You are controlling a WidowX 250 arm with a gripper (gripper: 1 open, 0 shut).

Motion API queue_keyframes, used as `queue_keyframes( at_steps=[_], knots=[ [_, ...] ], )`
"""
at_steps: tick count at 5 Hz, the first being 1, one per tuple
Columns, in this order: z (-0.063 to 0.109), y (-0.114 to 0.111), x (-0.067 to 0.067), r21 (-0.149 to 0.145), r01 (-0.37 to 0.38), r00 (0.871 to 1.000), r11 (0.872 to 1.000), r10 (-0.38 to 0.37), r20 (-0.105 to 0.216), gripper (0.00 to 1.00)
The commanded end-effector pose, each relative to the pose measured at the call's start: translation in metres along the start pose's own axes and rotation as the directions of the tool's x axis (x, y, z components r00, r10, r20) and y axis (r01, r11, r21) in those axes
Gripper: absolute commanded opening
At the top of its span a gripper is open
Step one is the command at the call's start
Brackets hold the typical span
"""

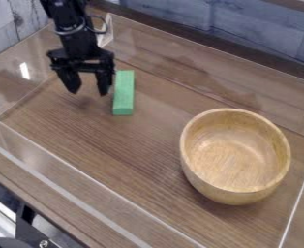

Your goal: Move green stick from inside the wooden bowl to the table next to it

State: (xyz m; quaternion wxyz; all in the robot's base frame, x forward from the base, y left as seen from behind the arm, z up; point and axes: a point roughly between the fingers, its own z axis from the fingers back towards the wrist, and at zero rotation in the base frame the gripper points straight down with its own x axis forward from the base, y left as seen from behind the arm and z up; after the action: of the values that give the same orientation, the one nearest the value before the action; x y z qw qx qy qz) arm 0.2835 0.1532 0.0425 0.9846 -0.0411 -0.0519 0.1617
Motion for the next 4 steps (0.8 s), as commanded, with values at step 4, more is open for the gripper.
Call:
queue_keyframes(
  at_steps=[4],
  knots=[
    [0.031,-0.011,0.010,0.037,-0.197,0.978,0.980,0.194,0.080,1.00]
  ],
)
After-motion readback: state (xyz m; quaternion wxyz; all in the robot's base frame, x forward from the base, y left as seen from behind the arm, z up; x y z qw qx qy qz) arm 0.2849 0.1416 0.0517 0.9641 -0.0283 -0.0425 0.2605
